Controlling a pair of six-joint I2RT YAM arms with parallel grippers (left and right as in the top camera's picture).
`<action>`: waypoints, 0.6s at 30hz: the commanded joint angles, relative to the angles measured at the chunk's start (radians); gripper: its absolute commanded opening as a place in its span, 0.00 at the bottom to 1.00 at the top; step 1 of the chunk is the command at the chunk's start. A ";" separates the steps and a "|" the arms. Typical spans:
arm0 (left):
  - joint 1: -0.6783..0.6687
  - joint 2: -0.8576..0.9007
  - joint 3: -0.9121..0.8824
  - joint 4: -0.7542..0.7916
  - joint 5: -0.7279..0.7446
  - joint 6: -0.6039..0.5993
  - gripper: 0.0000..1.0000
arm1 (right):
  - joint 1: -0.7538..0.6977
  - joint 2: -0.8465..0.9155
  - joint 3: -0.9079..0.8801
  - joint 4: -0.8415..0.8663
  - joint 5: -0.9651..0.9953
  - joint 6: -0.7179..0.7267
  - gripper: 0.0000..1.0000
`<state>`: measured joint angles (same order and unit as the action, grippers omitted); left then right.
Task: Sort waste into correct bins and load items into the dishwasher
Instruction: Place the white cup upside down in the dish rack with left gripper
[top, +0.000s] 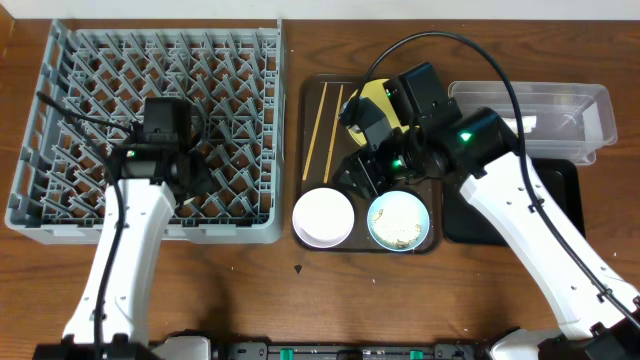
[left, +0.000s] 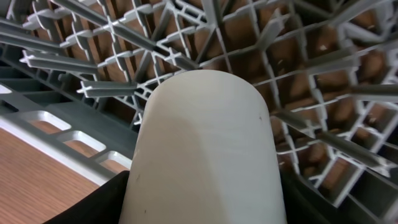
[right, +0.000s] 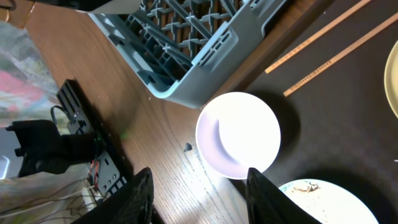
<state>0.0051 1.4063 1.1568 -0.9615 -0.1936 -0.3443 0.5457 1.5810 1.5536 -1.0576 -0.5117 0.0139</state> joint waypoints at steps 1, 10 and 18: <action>0.017 0.036 0.014 -0.006 -0.032 -0.028 0.68 | 0.012 -0.010 0.001 -0.003 0.018 -0.015 0.46; 0.071 0.024 0.014 -0.006 0.082 -0.027 0.87 | 0.012 -0.010 0.001 -0.010 0.018 -0.015 0.46; 0.097 -0.141 0.044 -0.037 0.246 0.005 0.87 | 0.011 -0.010 0.001 -0.043 0.108 0.071 0.46</action>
<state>0.0967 1.3533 1.1572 -0.9806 -0.0364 -0.3634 0.5488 1.5810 1.5536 -1.0843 -0.4812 0.0200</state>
